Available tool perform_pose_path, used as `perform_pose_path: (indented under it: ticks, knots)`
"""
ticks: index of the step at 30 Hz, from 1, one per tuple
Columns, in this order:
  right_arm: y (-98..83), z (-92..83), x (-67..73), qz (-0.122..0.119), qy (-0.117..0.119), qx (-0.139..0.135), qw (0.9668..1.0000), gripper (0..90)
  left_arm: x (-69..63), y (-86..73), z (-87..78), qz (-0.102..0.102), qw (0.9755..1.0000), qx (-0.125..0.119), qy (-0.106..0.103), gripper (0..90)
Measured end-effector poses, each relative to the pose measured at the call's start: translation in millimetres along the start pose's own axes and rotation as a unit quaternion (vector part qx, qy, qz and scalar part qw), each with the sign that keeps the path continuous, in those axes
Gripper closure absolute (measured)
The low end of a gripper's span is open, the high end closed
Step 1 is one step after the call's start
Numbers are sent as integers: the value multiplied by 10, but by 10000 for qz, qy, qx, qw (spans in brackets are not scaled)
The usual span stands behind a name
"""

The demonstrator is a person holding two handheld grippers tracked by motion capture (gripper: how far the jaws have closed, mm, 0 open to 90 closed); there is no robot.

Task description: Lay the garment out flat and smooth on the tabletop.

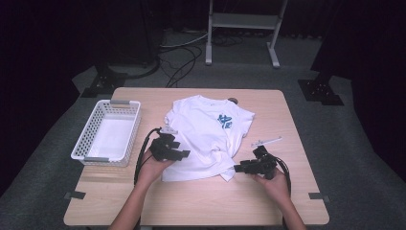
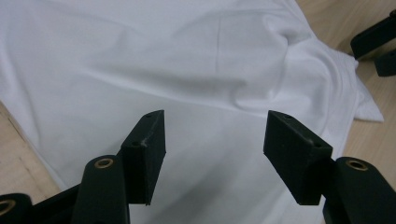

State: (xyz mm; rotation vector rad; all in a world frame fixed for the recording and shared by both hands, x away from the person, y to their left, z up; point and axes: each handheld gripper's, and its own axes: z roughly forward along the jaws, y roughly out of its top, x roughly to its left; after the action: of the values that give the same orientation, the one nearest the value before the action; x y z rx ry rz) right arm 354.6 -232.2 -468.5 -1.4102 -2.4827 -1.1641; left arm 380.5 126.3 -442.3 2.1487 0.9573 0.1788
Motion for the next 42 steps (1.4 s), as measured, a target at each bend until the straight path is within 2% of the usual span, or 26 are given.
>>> perform_pose_path:
  ticks: [4,6,8,12,14,18,22,28,33,34,37,38,39,40,41,42]
  knots:
    - [-24,13,-7,-19,-71,-155,9999,546,-4,-136,-6,-64,9999,106,-37,385]
    - [-17,31,9,-93,-66,-165,9998,581,-9,-189,-8,-93,9998,147,-87,385]
    - [-9,67,34,-171,-36,-140,9997,649,-21,-235,0,-108,9997,200,-130,385]
    - [15,127,53,-169,25,-94,9998,803,-37,-313,18,-127,9993,310,-191,385]
    - [17,146,66,-221,54,-45,9997,867,-42,-331,3,-112,9993,296,-186,384]
    - [9,122,90,-271,143,-24,9995,878,-43,-355,-28,-67,9994,326,-135,384]
    - [10,25,128,-336,170,-125,9992,879,-35,-377,-56,-51,9993,349,-87,384]
    - [105,-167,195,-499,61,-261,9984,880,-9,-393,-84,-59,9993,370,-62,383]
    - [298,-311,391,-815,84,-426,9957,879,26,-407,-114,-101,9992,391,-3,377]
    - [330,-314,450,-926,144,-389,9948,879,35,-409,-120,-91,9992,400,-3,374]
    - [372,-257,615,-1255,463,17,9910,847,59,-412,-130,-127,9991,401,12,374]
    - [369,-195,665,-1271,882,414,9871,799,65,-412,-132,-133,9991,403,26,374]
    - [357,-128,694,-1264,1357,831,9791,767,73,-409,-135,-125,9991,415,27,373]
    - [323,-87,744,-1444,1394,1028,9742,742,80,-408,-138,-118,9990,428,35,374]
    - [293,-62,771,-1545,1276,1146,9730,693,86,-408,-140,-119,9990,430,53,373]
    - [275,-48,762,-1502,1158,1168,9749,691,95,-409,-142,-118,9990,424,68,373]
